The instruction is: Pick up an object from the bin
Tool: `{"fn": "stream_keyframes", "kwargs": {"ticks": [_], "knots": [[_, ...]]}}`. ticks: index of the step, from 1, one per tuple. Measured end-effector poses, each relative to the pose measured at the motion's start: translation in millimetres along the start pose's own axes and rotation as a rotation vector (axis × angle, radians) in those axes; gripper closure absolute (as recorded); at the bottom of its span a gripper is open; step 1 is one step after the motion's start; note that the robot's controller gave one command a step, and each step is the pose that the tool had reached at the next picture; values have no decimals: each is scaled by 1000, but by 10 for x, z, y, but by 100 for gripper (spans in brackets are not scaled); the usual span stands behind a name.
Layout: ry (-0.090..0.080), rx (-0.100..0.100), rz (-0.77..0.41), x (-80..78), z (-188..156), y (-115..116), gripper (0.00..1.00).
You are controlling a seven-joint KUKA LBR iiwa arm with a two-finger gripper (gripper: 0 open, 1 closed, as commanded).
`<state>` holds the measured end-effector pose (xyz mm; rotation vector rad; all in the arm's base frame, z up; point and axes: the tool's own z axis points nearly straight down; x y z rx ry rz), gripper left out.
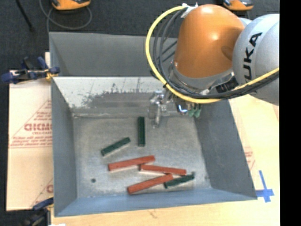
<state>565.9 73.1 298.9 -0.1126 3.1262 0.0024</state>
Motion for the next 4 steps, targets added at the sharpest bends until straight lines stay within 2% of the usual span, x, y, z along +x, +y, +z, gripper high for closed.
{"fn": "stream_keyframes", "kwargs": {"ticks": [1, 2, 3, 4], "knots": [[15, 2, -48, -88, 743, -142, 100], [8, 1, -48, -98, 698, -133, 0], [14, 1, -158, -67, 2181, -307, 0], [9, 0, -158, -332, 2273, 180, 0]]}}
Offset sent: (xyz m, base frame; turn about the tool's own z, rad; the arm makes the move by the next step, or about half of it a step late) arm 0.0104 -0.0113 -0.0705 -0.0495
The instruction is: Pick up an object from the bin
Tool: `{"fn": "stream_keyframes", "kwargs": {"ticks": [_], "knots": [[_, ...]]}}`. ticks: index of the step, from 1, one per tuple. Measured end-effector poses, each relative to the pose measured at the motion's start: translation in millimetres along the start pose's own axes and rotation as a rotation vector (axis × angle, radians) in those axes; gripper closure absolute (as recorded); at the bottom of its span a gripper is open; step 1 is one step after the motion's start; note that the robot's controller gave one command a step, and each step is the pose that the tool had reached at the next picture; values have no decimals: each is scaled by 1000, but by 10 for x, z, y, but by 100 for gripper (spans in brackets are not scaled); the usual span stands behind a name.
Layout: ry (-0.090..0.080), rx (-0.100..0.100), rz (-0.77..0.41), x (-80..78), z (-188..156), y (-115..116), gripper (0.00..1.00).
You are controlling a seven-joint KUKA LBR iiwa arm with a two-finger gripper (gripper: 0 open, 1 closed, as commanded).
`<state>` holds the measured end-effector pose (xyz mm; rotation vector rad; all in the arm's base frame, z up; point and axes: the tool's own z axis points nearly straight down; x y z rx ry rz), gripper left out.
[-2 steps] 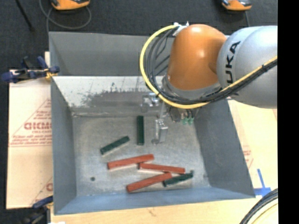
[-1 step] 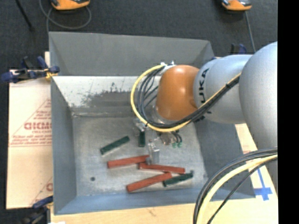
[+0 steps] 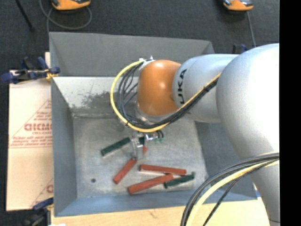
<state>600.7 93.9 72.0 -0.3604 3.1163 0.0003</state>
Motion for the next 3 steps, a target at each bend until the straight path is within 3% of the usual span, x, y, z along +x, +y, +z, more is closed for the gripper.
{"fn": "stream_keyframes", "kwargs": {"ticks": [1, 2, 3], "knots": [[-4, -1, 4, 1, -6, -14, 100], [-11, 4, -11, -361, -1230, -519, 100], [-7, 3, -349, -310, -1952, -392, 100]]}}
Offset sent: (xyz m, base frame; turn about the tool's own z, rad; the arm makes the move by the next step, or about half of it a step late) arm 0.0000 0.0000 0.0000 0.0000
